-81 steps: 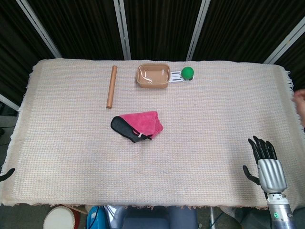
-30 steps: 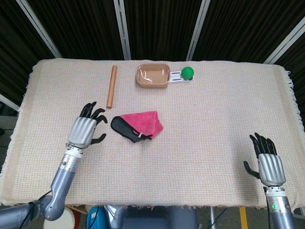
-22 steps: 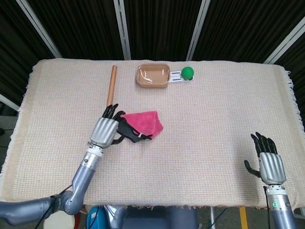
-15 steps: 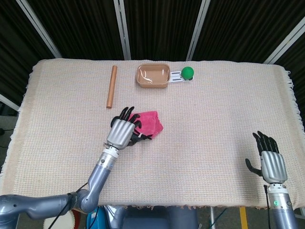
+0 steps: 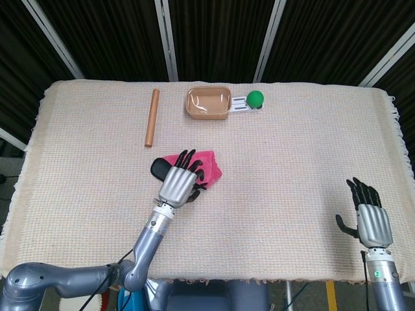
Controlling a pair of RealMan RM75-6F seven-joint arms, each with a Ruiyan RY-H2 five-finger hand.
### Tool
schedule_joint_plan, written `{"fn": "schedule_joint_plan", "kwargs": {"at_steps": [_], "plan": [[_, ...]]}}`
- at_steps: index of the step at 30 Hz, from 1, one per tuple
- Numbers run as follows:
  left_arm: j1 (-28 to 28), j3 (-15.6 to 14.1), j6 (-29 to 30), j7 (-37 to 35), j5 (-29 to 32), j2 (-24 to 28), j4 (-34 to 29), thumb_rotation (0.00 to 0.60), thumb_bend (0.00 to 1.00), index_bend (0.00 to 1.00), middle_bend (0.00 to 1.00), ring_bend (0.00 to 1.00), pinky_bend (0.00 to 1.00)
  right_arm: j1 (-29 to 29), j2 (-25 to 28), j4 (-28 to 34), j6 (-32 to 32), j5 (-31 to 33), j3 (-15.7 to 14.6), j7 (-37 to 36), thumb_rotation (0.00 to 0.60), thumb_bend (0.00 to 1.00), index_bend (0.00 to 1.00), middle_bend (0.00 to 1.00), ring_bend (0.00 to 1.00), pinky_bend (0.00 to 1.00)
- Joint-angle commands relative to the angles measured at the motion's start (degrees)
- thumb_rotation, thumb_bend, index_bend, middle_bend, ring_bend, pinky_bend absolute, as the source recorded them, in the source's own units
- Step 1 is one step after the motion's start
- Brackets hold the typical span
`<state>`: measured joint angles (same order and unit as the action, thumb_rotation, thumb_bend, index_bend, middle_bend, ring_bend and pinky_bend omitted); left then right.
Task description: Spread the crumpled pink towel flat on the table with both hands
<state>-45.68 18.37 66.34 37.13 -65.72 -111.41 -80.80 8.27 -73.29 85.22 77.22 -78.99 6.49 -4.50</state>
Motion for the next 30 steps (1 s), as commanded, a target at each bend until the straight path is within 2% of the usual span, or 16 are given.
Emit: {"fn": "schedule_joint_plan", "kwargs": {"at_steps": [1, 30], "plan": [[0.3, -0.5, 0.6, -0.5, -0.4, 0.1, 0.2, 0.600, 0.36, 0.49, 0.25, 0.02, 0.06, 0.0, 0.0, 0.1, 0.1, -0.2, -0.1, 0.0, 0.600, 0.35, 0.00, 0.00, 0.00, 0.00], [1.1, -1.9, 1.2, -2.2, 0.5, 1.4, 0.2, 0.600, 0.50, 0.55, 0.26, 0.02, 0.06, 0.0, 0.2, 1.0, 0.2, 0.3, -0.1, 0.3, 0.600, 0.35, 0.00, 0.00, 0.00, 0.00]]}}
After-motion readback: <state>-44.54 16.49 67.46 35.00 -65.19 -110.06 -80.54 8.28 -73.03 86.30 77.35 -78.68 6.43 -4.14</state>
